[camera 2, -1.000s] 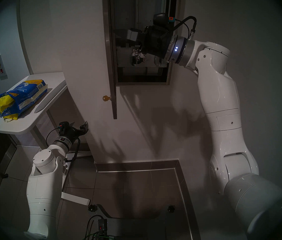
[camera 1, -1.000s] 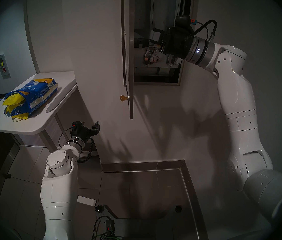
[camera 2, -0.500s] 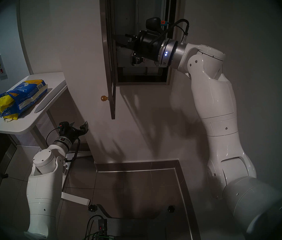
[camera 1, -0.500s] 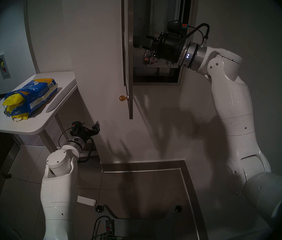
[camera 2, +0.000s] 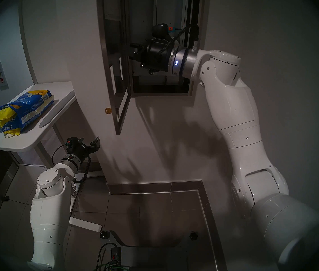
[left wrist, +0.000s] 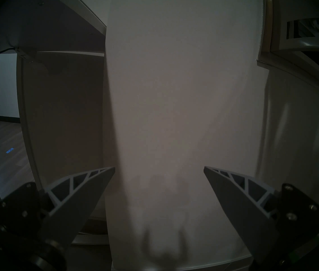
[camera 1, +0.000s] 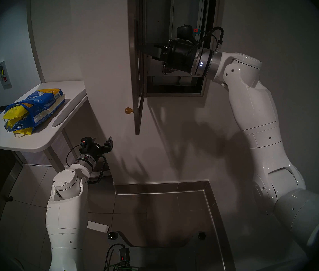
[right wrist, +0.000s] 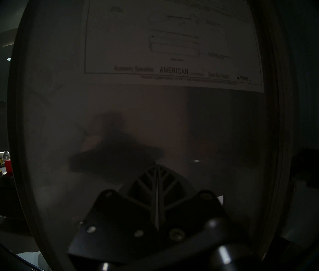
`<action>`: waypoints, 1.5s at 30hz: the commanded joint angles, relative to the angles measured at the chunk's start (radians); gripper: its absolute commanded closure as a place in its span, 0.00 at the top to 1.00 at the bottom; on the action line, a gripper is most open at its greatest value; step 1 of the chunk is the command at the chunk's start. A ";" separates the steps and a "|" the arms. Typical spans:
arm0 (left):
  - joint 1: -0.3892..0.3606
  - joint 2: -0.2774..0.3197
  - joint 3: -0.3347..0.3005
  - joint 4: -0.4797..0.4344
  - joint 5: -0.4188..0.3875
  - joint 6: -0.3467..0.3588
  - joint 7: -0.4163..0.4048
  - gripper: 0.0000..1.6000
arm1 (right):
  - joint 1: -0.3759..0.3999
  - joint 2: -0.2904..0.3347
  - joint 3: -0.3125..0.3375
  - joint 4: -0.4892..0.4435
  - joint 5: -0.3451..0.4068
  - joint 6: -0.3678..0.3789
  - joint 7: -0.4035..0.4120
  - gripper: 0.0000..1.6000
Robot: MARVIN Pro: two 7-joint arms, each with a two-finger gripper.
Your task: Open the dispenser door, put the pads inside, close the door
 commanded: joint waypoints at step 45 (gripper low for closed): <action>-0.008 0.001 0.001 -0.011 0.000 -0.002 0.002 1.00 | 0.219 -0.254 -0.214 0.280 -0.495 -0.290 -0.384 0.00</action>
